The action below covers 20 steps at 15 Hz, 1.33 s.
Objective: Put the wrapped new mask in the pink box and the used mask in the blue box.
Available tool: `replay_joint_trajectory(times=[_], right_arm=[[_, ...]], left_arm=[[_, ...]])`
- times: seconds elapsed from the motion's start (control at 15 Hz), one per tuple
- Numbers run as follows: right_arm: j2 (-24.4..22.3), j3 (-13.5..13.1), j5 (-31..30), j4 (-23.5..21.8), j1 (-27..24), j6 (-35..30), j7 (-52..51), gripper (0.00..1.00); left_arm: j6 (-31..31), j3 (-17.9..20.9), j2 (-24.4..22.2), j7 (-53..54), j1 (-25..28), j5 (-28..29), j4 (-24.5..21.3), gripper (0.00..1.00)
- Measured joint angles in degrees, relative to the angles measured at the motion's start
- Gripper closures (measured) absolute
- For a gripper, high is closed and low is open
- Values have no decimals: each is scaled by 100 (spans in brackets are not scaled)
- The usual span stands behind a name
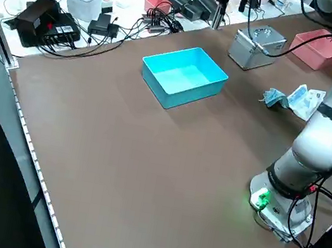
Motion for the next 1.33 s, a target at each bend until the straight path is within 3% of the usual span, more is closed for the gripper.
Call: replay_joint_trajectory(times=[0.27, 0.53, 0.8, 0.87, 1.07, 1.33], right_arm=[[0, 3, 563, -407, 180, -21, 213, 1], [128, 9, 1353, -1047, 476, 293, 406, 1], [628, 14, 1853, -1302, 922, 635, 864, 3], [858, 19, 2036, -1438, 1212, 932, 983, 9], [1026, 28, 2419, -2008, 1814, 2058, 1025, 9], [1218, 33, 2969, -2475, 2509, 2972, 1077, 9]], left_arm=[[426, -26, 17, -36, 35, -688, -644, 0], [839, -282, -10, -250, 4, -742, -1159, 0], [1526, -733, -134, -538, -32, -742, -1672, 0], [1871, -984, -195, -806, -31, -742, -1950, 0], [2363, -1479, -230, -1361, -41, -742, -2291, 0], [2871, -1756, -269, -1674, -62, -742, -2775, 0]])
